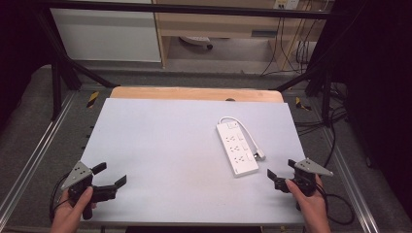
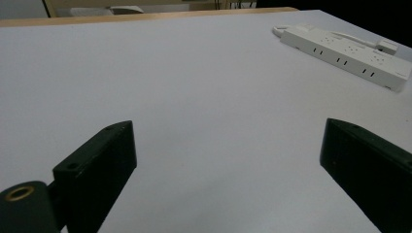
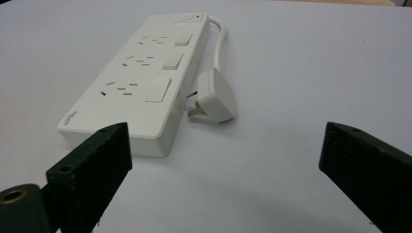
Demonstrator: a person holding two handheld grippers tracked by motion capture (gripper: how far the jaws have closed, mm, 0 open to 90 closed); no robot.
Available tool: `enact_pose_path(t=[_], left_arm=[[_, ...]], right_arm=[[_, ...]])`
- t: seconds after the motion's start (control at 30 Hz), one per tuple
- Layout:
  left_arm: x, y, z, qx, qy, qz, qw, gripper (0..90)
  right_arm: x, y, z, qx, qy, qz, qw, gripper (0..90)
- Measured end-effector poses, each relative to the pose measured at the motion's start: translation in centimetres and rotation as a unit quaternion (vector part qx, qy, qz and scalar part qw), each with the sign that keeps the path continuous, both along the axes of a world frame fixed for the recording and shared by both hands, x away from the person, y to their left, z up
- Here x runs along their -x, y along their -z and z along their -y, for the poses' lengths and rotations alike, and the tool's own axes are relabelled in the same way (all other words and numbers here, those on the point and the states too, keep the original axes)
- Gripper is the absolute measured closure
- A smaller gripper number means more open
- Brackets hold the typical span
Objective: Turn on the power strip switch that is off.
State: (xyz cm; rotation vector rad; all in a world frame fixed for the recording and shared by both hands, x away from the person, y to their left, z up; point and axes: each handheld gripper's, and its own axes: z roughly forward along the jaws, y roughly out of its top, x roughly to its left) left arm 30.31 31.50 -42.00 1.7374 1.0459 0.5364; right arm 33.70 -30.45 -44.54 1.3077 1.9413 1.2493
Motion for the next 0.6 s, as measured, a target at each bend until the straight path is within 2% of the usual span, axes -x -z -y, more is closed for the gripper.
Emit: enact_pose_path(t=[0.17, 0.33, 0.43, 0.53, 0.6], left_arm=[[-0.03, 0.01, -0.1, 0.003, -0.002, -0.001, 1.0, 6.2], [-0.09, 0.12, -0.03, -0.002, 0.002, -0.004, 1.0, 6.2], [-0.1, 0.1, -0.01, 0.0, 0.0, -0.004, 1.0, 6.2], [-0.07, 0.15, -0.03, -0.006, 0.001, -0.006, 1.0, 6.2], [-0.04, 0.11, -0.12, -0.002, 0.0, -0.005, 1.0, 6.2]], right_arm=[[0.0, 0.06, 0.09, 0.0, 0.0, -0.005, 1.0, 4.9], [0.05, -0.07, 0.28, -0.005, 0.002, -0.008, 1.0, 4.6], [0.21, -0.1, 0.06, 0.005, -0.007, -0.014, 0.9999, 4.8], [0.2, -0.25, -0.13, 0.002, -0.01, -0.012, 0.9999, 4.5], [0.25, -0.42, -0.33, 0.004, -0.014, -0.011, 0.9998, 4.1]])
